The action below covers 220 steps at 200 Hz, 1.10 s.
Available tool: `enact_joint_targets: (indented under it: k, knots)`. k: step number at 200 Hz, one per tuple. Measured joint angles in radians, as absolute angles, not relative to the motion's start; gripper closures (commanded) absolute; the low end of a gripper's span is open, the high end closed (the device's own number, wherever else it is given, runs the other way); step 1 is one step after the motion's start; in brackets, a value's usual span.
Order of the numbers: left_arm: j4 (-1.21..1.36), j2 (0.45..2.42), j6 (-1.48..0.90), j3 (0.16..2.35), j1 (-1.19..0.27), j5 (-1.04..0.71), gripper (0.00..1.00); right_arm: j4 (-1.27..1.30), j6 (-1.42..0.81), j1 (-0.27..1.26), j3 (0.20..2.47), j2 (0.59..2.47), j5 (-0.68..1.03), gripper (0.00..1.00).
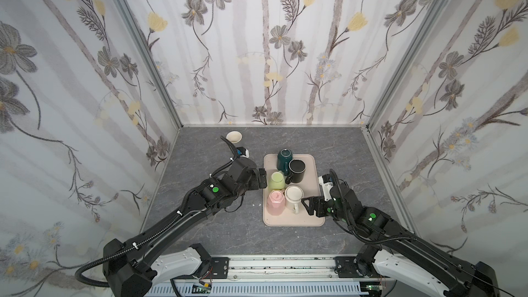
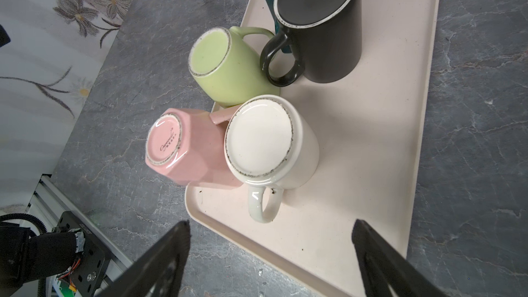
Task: Turn the mug right side up
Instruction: 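Lower the right gripper onto the upside-down white mug near its handle and close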
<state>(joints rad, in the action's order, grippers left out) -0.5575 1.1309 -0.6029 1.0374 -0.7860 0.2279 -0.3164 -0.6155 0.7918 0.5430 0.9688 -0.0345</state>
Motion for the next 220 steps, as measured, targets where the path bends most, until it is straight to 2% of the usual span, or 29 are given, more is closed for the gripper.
enact_joint_targets:
  k: [21, 70, 91, 126, 153, 197, 220]
  knots:
    - [-0.556, 1.134, -0.603, 1.034, -0.786, 0.216, 0.00, -0.317, -0.640, 0.823, 0.521, 0.959, -0.036, 0.19]
    - [-0.493, 1.136, -0.575, 0.985, -0.786, 0.218, 0.00, -0.318, -0.673, 0.908, 0.519, 1.031, -0.058, 0.19]
    - [-0.455, 1.132, -0.575, 0.957, -0.786, 0.225, 0.00, -0.315, -0.677, 0.918, 0.533, 1.074, -0.068, 0.29]
    - [-0.405, 1.124, -0.575, 0.922, -0.782, 0.229, 0.00, -0.303, -0.690, 0.923, 0.550, 1.129, -0.071, 0.36]
    - [-0.382, 1.124, -0.564, 0.920, -0.773, 0.237, 0.00, -0.295, -0.699, 0.930, 0.571, 1.187, -0.070, 0.37]
    - [-0.364, 1.123, -0.540, 0.902, -0.760, 0.254, 0.00, -0.263, -0.734, 0.955, 0.599, 1.267, -0.086, 0.48]
    - [-0.356, 1.119, -0.530, 0.889, -0.756, 0.256, 0.00, -0.254, -0.751, 0.956, 0.600, 1.297, -0.101, 0.49]
